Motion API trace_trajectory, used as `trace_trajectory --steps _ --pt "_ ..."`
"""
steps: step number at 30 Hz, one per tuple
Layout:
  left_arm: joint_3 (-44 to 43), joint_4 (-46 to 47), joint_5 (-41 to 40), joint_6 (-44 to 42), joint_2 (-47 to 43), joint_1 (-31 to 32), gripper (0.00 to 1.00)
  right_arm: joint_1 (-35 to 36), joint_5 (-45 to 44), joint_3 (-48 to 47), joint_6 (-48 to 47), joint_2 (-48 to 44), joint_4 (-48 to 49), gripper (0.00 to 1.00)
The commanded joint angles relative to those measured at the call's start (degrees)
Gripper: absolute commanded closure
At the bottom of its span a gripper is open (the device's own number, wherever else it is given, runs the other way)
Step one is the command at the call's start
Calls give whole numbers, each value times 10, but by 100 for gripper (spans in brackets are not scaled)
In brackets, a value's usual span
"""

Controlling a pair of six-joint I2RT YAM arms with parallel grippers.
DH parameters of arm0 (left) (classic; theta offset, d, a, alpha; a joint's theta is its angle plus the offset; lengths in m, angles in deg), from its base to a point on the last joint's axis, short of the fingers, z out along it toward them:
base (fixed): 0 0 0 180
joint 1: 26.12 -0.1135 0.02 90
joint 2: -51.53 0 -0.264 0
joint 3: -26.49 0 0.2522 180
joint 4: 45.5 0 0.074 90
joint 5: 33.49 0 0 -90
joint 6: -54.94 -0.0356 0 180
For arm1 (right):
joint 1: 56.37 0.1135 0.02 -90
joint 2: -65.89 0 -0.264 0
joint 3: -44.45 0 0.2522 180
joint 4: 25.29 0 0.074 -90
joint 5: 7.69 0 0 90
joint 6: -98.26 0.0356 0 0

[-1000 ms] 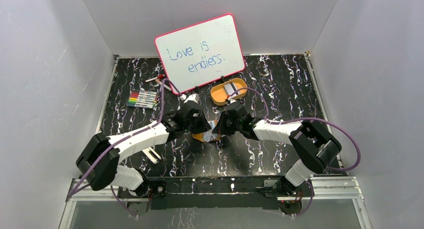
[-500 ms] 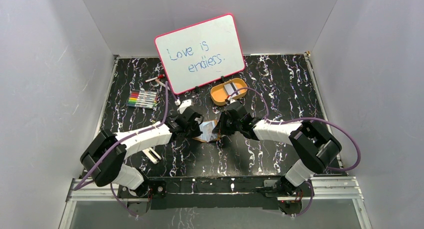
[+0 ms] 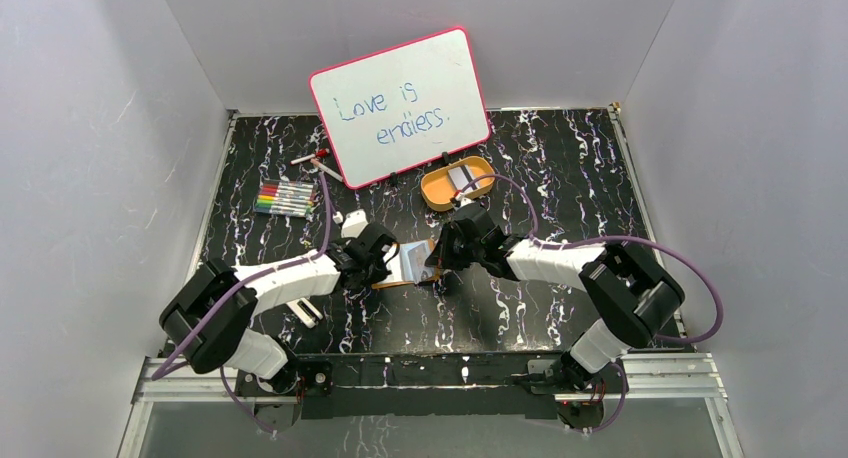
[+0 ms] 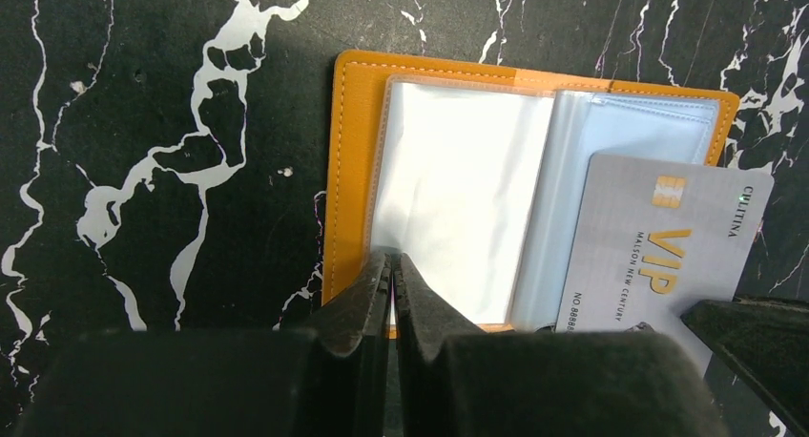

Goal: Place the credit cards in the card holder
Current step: Adjust the card holder at the center of the board.

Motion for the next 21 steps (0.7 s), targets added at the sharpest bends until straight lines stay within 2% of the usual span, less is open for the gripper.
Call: trace_trajectory --steps 1,11,16,21 --pt "33 -17 -14 12 3 -7 97 -1 -21 -8 -23 -21 -25 100" --pt "47 -7 -10 11 5 -12 100 1 -11 -24 -37 -61 -21 100" --pt "53 2 -5 11 4 -12 100 4 23 -36 -39 -89 9 100" --pt "51 2 0 11 3 -11 100 12 56 -71 -25 -78 16 100"
